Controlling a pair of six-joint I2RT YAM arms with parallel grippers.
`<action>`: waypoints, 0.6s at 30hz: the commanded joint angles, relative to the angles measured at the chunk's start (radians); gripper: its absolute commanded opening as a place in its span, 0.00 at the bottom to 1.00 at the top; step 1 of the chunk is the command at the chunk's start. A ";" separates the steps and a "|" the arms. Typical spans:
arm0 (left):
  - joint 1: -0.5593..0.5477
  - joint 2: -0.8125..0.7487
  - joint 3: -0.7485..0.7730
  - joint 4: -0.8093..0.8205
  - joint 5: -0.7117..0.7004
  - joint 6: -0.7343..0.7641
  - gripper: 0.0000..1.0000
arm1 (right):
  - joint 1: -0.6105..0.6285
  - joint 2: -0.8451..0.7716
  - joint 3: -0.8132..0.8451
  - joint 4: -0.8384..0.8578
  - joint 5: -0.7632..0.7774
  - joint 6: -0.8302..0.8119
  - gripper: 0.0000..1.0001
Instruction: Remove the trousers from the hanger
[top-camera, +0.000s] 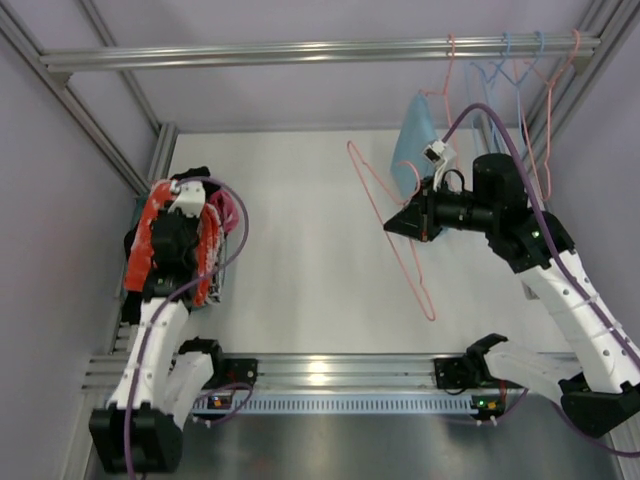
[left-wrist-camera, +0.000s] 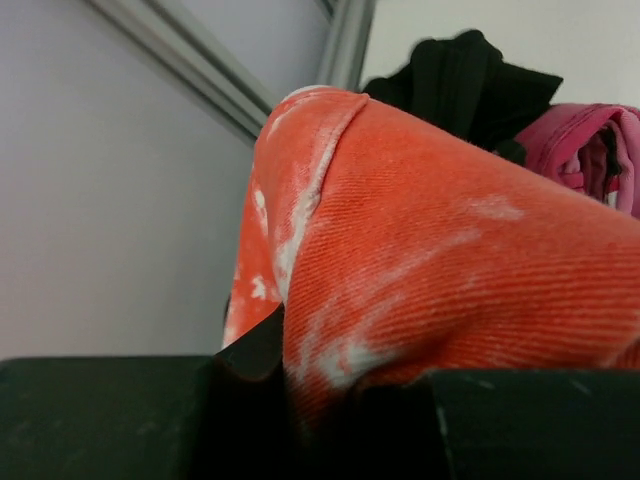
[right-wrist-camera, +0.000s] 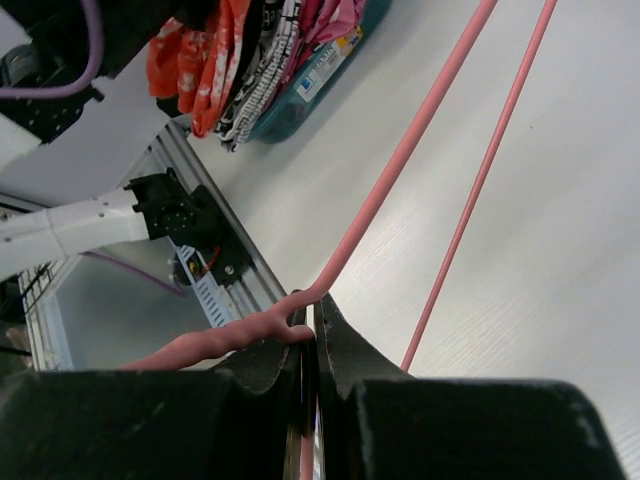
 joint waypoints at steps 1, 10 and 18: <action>0.004 0.257 0.087 0.198 0.014 -0.046 0.00 | -0.005 -0.024 0.079 -0.045 0.033 -0.074 0.00; 0.007 0.444 0.249 -0.046 0.193 -0.114 0.26 | -0.028 -0.099 0.098 -0.108 0.045 -0.143 0.00; 0.007 0.249 0.278 -0.340 0.402 -0.136 0.87 | -0.103 -0.176 0.175 -0.203 0.041 -0.179 0.00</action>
